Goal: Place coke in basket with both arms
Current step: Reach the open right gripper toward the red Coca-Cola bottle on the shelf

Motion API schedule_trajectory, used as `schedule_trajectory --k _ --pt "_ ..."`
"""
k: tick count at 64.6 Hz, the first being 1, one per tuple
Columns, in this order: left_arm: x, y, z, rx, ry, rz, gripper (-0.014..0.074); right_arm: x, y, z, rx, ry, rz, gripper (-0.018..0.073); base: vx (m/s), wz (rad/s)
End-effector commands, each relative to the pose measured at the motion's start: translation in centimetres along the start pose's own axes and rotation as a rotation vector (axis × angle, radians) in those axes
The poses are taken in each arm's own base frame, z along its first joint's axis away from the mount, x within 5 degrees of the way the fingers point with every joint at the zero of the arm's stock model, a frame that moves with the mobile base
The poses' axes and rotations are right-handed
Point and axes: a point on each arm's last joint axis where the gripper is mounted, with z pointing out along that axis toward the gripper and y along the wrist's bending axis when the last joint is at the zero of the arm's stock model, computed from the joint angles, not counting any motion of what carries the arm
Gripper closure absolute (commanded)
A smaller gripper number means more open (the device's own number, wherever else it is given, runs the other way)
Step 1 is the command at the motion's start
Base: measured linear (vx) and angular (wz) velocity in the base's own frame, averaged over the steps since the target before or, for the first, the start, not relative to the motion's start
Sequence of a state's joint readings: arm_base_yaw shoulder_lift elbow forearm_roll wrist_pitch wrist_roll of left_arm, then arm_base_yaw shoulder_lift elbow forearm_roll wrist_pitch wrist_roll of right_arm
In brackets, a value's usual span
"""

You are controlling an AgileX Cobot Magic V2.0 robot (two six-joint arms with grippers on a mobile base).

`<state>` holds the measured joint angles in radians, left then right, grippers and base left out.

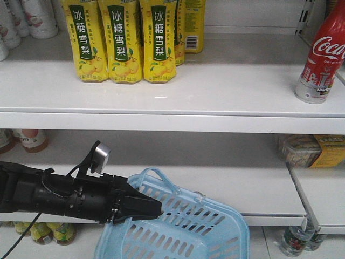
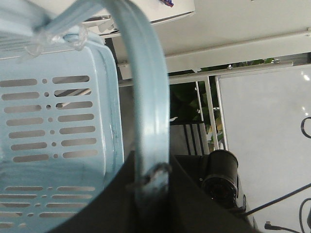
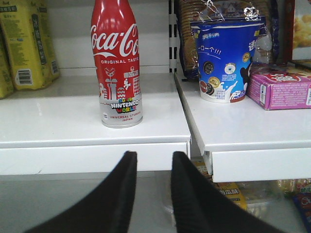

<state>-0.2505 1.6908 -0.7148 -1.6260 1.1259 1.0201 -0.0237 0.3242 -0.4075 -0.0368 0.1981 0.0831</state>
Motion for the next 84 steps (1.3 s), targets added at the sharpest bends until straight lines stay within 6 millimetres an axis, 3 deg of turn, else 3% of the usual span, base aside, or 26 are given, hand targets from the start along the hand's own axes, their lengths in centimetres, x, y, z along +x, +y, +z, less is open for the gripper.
schedule_trajectory --k 1,13,23,39,50,65,84 --pt "-0.5 -2.3 -0.4 0.102 -0.046 0.047 0.0602 -1.7 0.1 0.1 -0.002 -0.088 -0.014 0.0257 0.00 0.00" --pt "-0.5 -2.3 -0.4 0.102 -0.046 0.047 0.0602 -1.6 0.1 0.1 -0.002 -0.087 -0.013 0.0118 0.00 0.00" --pt "-0.5 -2.3 -0.4 0.102 -0.046 0.047 0.0602 -1.7 0.1 0.1 -0.005 -0.095 -0.001 0.0100 0.00 0.00" --pt "-0.5 -2.3 -0.4 0.102 -0.046 0.047 0.0602 -5.3 0.3 1.1 -0.005 -0.116 -0.002 0.0101 0.00 0.00" --pt "-0.5 -2.3 -0.4 0.102 -0.046 0.047 0.0602 -7.8 0.7 3.6 -0.030 -0.079 0.013 0.0101 0.00 0.00" --pt "-0.5 -2.3 -0.4 0.102 -0.046 0.047 0.0602 -10.6 3.0 7.4 -0.161 -0.100 -0.082 0.0101 0.00 0.00" --pt "-0.5 -2.3 -0.4 0.102 -0.046 0.047 0.0602 -13.4 3.8 12.0 -0.157 -0.113 -0.061 0.0101 0.00 0.00"
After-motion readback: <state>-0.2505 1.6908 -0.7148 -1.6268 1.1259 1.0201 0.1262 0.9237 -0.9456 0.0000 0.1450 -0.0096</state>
